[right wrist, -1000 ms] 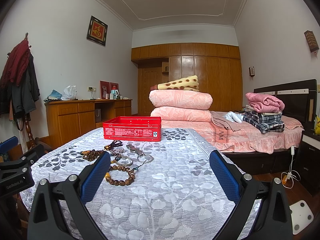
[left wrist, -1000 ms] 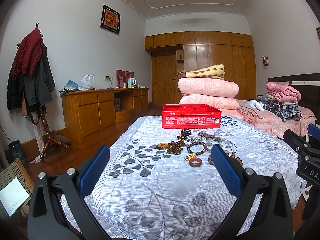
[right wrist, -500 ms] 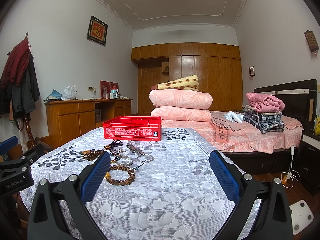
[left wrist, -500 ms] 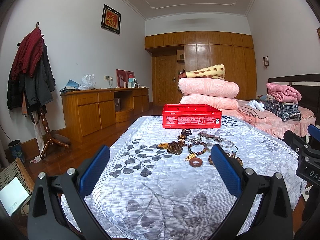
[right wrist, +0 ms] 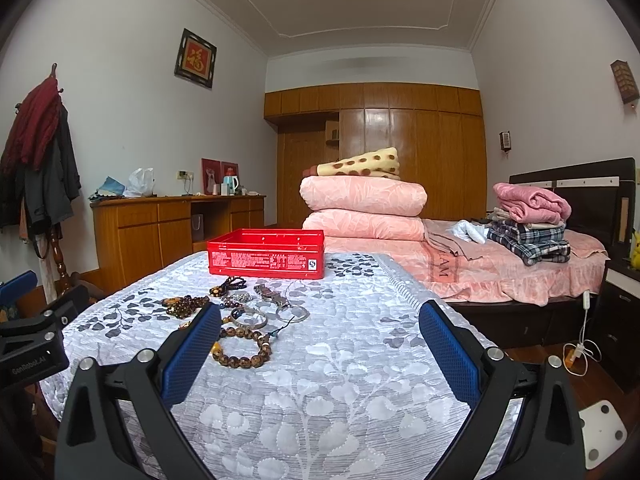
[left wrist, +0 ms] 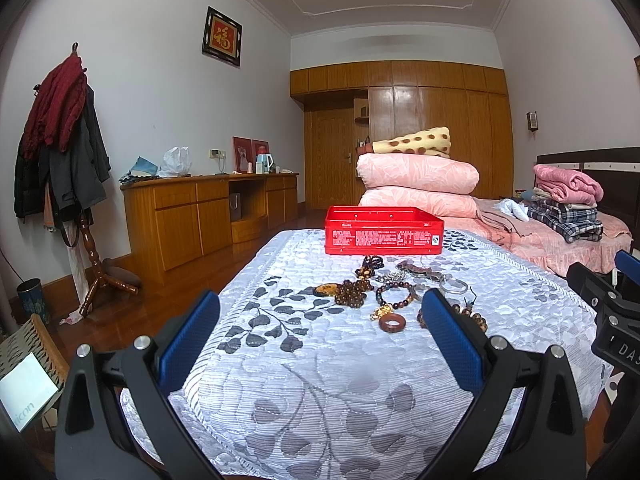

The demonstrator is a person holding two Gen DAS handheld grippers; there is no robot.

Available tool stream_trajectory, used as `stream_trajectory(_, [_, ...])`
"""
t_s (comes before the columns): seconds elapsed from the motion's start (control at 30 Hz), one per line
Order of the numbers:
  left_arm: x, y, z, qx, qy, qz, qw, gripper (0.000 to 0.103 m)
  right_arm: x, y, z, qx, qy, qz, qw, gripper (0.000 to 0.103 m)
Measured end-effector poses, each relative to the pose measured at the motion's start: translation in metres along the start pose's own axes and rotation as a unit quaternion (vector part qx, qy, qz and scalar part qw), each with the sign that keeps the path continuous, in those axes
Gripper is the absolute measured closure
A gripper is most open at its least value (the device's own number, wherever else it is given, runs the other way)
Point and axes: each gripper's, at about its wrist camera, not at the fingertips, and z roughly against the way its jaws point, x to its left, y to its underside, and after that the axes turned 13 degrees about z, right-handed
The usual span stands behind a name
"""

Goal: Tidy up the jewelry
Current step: 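Grasp the brown wooden ring with the left tool while the right tool grasps the wooden bead bracelet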

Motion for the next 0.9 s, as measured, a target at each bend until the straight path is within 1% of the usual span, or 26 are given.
stream_trajectory(0.03, [0.006, -0.004, 0.001, 0.001, -0.001, 0.001, 1.0, 0.005, -0.001, 0.006, 0.002, 0.004, -0.004, 0.002, 1.0, 0.006])
stream_trajectory(0.07, [0.007, -0.004, 0.001, 0.002, -0.001, 0.002, 1.0, 0.005, 0.002, 0.0, -0.004, 0.01, -0.008, 0.003, 1.0, 0.006])
stream_trajectory(0.27, [0.01, -0.005, -0.002, 0.016, -0.003, 0.003, 0.9999, 0.005, 0.0, 0.004, -0.015, 0.036, -0.029, -0.004, 0.999, 0.006])
stream_trajectory(0.3, [0.011, -0.005, -0.003, 0.021, -0.003, 0.003, 0.9998, 0.005, -0.001, 0.005, -0.018, 0.047, -0.04, -0.006, 0.998, 0.006])
stream_trajectory(0.33, [0.011, -0.001, -0.016, 0.027, -0.004, 0.003, 0.9996, 0.005, -0.001, 0.005, -0.023, 0.058, -0.051, -0.007, 0.997, 0.006])
stream_trajectory(0.43, [0.013, 0.0, -0.025, 0.045, -0.011, 0.001, 0.9989, 0.005, 0.0, 0.01, -0.037, 0.093, -0.087, -0.006, 0.992, 0.006])
stream_trajectory(0.53, [0.019, 0.001, -0.036, 0.068, -0.014, 0.008, 0.9976, 0.005, 0.0, 0.015, -0.049, 0.114, -0.113, -0.017, 0.987, 0.006])
stream_trajectory(0.67, [0.023, 0.003, -0.048, 0.091, -0.023, 0.007, 0.9956, 0.005, 0.004, 0.016, -0.064, 0.137, -0.131, -0.02, 0.982, 0.006])
stream_trajectory(0.73, [0.025, 0.003, -0.055, 0.105, -0.024, 0.005, 0.9942, 0.005, 0.007, 0.015, -0.075, 0.152, -0.153, -0.022, 0.976, 0.011])
stream_trajectory(0.8, [0.024, 0.003, -0.062, 0.116, -0.025, 0.002, 0.993, 0.005, 0.009, 0.016, -0.085, 0.172, -0.175, -0.024, 0.969, 0.027])
stream_trajectory(0.83, [0.023, 0.003, -0.065, 0.121, -0.025, 0.0, 0.9923, 0.005, 0.009, 0.016, -0.092, 0.183, -0.191, -0.029, 0.964, 0.03])
stream_trajectory(0.9, [0.022, 0.002, -0.07, 0.131, -0.021, -0.002, 0.9911, 0.005, 0.008, 0.016, -0.105, 0.199, -0.199, -0.036, 0.959, 0.037])
